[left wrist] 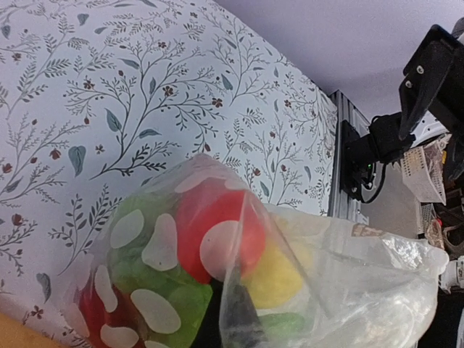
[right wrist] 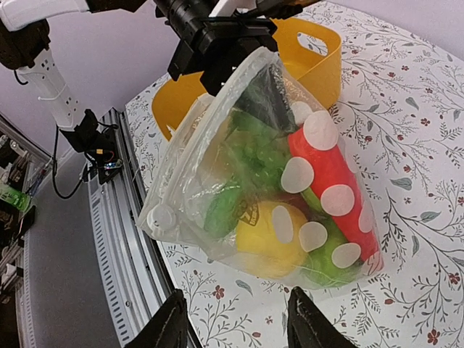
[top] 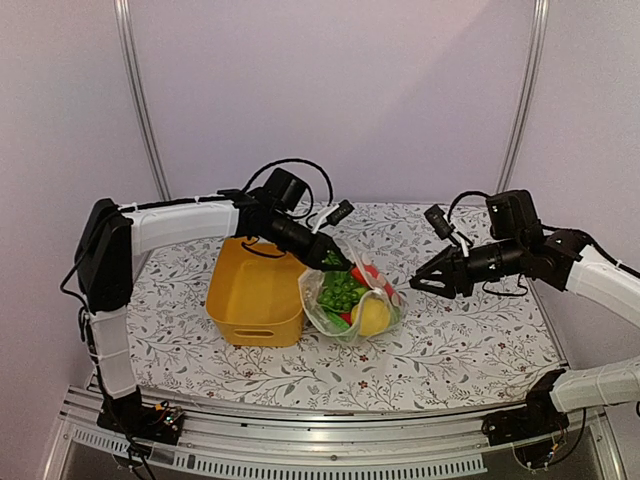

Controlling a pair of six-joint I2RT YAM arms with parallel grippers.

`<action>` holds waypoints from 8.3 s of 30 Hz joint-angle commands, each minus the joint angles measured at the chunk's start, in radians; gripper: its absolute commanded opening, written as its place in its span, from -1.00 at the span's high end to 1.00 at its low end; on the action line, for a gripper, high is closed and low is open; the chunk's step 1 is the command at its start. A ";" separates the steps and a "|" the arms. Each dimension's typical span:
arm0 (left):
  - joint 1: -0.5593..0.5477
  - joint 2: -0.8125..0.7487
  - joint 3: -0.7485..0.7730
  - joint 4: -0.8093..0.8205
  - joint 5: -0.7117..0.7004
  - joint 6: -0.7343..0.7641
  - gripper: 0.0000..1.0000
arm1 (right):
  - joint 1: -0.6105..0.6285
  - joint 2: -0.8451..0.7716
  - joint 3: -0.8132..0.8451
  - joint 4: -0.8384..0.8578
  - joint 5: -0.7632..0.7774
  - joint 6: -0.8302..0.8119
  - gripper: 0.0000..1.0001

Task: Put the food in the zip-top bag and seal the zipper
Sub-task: Pass from the right arm to the left, then hold the zipper food storage bag at the center of the board, then adjust the fake vegetable in the zipper food storage bag, then zip the zipper of the food storage bag.

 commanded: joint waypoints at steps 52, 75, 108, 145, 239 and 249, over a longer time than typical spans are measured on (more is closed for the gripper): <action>0.064 0.171 0.104 0.045 0.022 -0.116 0.95 | 0.207 0.271 0.129 0.194 0.249 -0.260 0.86; -0.002 -0.281 -0.008 0.151 -0.210 0.076 -0.99 | 0.215 0.129 0.279 -0.144 0.315 -0.184 1.00; -0.192 -0.298 -0.068 0.019 -0.460 -0.008 -0.12 | 0.217 0.073 0.374 -0.307 0.236 -0.164 1.00; -0.191 -0.205 -0.106 0.159 -0.470 -0.066 -0.14 | 0.224 0.079 0.348 -0.280 0.221 -0.125 1.00; -0.232 -0.182 0.055 0.183 -0.034 0.184 -0.12 | 0.225 0.098 0.356 -0.204 0.171 -0.118 1.00; -0.228 -0.150 0.061 0.200 0.007 0.172 0.18 | 0.226 0.113 0.373 -0.229 0.152 -0.128 1.00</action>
